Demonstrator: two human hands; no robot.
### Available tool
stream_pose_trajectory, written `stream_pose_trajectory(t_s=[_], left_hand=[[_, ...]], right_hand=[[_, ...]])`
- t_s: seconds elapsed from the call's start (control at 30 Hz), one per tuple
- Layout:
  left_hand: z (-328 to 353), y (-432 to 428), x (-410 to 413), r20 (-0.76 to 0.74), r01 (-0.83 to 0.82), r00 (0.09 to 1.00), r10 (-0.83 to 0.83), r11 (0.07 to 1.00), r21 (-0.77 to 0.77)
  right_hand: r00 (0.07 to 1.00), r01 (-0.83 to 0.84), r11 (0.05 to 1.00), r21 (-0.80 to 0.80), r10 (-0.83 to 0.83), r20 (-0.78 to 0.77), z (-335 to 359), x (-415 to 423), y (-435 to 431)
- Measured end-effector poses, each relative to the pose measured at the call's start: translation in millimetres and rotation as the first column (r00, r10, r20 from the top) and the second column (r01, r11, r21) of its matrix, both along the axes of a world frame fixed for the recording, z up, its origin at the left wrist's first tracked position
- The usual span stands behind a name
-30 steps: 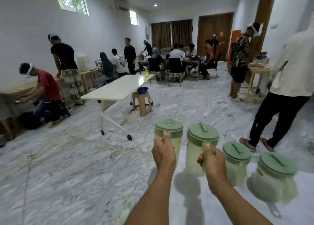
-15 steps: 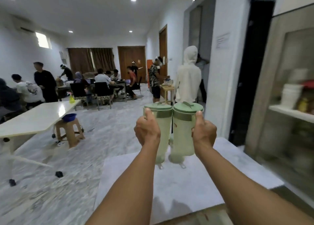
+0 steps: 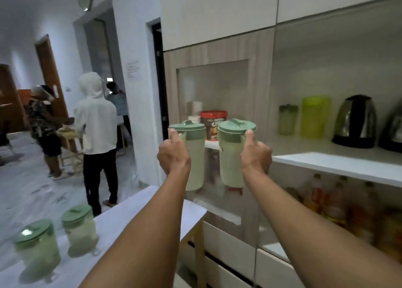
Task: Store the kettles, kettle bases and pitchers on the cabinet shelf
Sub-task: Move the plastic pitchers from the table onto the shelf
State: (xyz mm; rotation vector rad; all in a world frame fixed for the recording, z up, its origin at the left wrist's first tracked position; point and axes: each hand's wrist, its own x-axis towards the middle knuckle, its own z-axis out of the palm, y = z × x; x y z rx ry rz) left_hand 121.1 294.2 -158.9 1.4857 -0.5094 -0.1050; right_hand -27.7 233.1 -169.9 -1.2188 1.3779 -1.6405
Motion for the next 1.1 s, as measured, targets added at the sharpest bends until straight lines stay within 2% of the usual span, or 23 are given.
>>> stream_pose_trajectory(t_s=[0.2,0.33,0.5,0.77,0.9,0.97,1.1], left_hand=[[13,-112,-117,-0.028,0.215,0.976,-0.217,0.975,-0.046],[18,-182,-185,-0.034,0.315,0.947,-0.321,0.942,-0.115],[17,-265,-240,-0.052,0.382,0.919,-0.39,0.917,-0.112],[-11,-389,-265,-0.091,0.4,0.913,-0.397,0.917,0.007],[-19,-453,-260,-0.047,0.437,0.899,-0.435,0.896,0.079],[-17,-484,-260,-0.035,0.467,0.884,-0.467,0.875,0.129],[-18,-538,-264,0.004,0.475,0.879,-0.476,0.876,0.083]], right_hand=[[0.975,0.223,0.973,-0.053,-0.222,0.023,12,-122,-84],[0.963,0.269,0.959,-0.089,-0.265,0.056,18,-186,-146],[0.958,0.288,0.952,-0.105,-0.286,0.035,19,-244,-219],[0.952,0.307,0.952,-0.007,-0.307,-0.017,-11,-266,-334],[0.951,0.302,0.951,0.061,-0.305,0.059,-15,-259,-394],[0.951,0.3,0.951,0.075,-0.304,0.049,-12,-257,-422],[0.966,0.249,0.968,0.025,-0.25,0.066,-4,-244,-469]])
